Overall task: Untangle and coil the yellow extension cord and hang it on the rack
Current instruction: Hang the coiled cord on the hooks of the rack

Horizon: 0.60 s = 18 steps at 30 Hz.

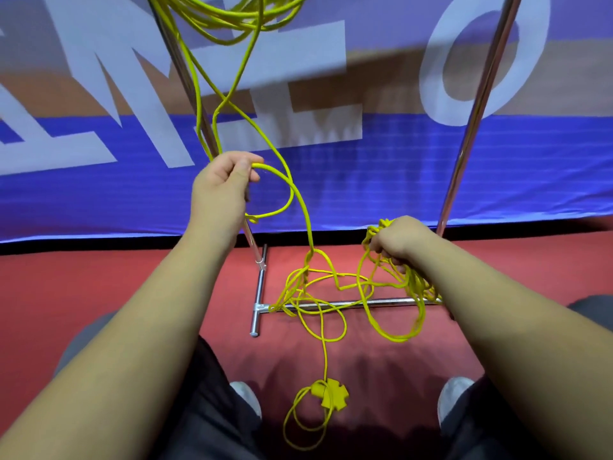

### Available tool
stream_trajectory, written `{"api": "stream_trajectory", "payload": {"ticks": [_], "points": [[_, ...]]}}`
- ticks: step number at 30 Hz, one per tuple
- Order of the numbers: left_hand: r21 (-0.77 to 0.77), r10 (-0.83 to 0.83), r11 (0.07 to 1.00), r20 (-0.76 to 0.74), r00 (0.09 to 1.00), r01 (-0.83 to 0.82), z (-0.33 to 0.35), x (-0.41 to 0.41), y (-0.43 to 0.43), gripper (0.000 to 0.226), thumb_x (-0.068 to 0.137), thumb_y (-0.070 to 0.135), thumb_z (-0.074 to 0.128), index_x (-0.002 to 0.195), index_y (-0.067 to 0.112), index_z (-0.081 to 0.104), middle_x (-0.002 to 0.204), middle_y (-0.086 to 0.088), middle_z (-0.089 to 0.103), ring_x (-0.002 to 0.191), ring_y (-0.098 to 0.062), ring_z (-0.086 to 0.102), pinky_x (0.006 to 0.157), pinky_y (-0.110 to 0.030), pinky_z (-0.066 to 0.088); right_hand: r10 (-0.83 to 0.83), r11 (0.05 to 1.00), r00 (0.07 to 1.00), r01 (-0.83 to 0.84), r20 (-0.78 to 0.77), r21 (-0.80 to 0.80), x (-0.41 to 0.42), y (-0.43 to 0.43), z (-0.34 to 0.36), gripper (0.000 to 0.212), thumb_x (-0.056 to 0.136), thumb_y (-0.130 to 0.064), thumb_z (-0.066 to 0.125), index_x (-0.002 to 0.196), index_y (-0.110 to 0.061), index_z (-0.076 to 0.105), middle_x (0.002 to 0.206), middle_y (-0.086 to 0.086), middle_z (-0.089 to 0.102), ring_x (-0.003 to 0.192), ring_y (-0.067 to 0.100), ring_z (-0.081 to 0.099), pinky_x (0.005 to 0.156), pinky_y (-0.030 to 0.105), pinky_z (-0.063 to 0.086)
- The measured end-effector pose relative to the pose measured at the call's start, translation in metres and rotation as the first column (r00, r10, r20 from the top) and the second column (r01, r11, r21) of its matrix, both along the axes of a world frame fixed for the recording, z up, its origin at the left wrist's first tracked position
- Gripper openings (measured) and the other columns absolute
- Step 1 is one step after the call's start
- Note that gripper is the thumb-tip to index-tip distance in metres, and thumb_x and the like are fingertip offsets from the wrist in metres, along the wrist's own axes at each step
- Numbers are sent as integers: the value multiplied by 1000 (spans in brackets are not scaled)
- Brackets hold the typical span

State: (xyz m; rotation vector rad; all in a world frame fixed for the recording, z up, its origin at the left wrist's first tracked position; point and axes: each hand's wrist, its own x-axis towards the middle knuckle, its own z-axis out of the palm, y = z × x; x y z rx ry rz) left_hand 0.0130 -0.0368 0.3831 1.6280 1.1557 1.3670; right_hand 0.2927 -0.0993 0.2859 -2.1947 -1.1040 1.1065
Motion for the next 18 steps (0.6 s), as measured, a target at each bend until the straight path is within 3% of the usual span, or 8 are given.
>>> {"api": "stream_trajectory", "payload": {"ticks": [4, 7, 8, 10, 12, 13, 15, 18], "points": [[-17, 31, 999, -113, 993, -33, 1, -11, 7, 23, 99, 25, 56, 92, 24, 78, 72, 3, 62, 69, -8, 55, 71, -28, 44, -118, 989, 966, 93, 230, 116, 10, 3, 3, 25, 95, -25, 64, 80, -6, 65, 58, 10, 62, 43, 25, 57, 47, 26, 38], [-94, -172, 985, -369, 913, 147, -8, -15, 6, 13, 98, 23, 66, 98, 23, 78, 83, 5, 73, 76, -7, 63, 72, -19, 49, -226, 960, 927, 159, 299, 232, 23, 5, -1, 22, 99, -22, 57, 89, -5, 66, 91, 21, 72, 71, 35, 66, 65, 32, 43], [-148, -262, 965, -507, 821, 217, -14, -15, 6, 11, 96, 28, 69, 102, 26, 78, 90, 7, 75, 82, -8, 65, 76, -20, 50, -257, 948, 918, 179, 303, 262, 27, 5, -2, 18, 96, -18, 58, 90, -4, 67, 97, 23, 72, 83, 39, 68, 70, 33, 43], [-254, -369, 922, -803, 468, 292, -31, -12, 5, 24, 93, 39, 73, 116, 31, 75, 101, 9, 74, 95, -11, 66, 84, -24, 49, -298, 928, 916, 212, 270, 308, 29, 6, -1, 13, 91, -15, 62, 86, -4, 66, 89, 20, 71, 91, 41, 69, 71, 34, 42], [-381, -436, 869, -892, 123, 316, -60, -4, -1, 29, 96, 40, 69, 121, 26, 73, 114, 4, 73, 107, -17, 66, 90, -26, 48, -317, 909, 934, 248, 167, 334, 27, 9, 0, 17, 90, -19, 66, 81, -5, 65, 70, 13, 65, 73, 36, 71, 63, 32, 42], [-451, -477, 836, -879, 7, 312, -76, 1, -7, 26, 97, 39, 66, 118, 23, 74, 115, 1, 74, 108, -21, 66, 88, -27, 49, -318, 900, 943, 270, 94, 342, 25, 9, 2, 20, 90, -22, 67, 78, -6, 65, 63, 13, 64, 60, 33, 69, 57, 32, 44], [-577, -559, 765, -816, -149, 285, -108, 12, -22, 22, 99, 36, 63, 112, 22, 74, 111, -4, 74, 104, -27, 66, 84, -30, 48, -305, 893, 952, 294, -21, 342, 19, 10, 3, 23, 87, -25, 70, 71, -9, 64, 59, 17, 63, 44, 30, 62, 51, 33, 48], [-643, -592, 706, -766, -250, 298, -140, 28, -40, 28, 102, 37, 61, 123, 22, 71, 123, -8, 71, 116, -30, 62, 93, -35, 50, -233, 919, 970, 242, -64, 312, 8, 9, 0, 25, 84, -25, 71, 67, -10, 60, 54, 16, 58, 37, 29, 57, 46, 29, 42]]}}
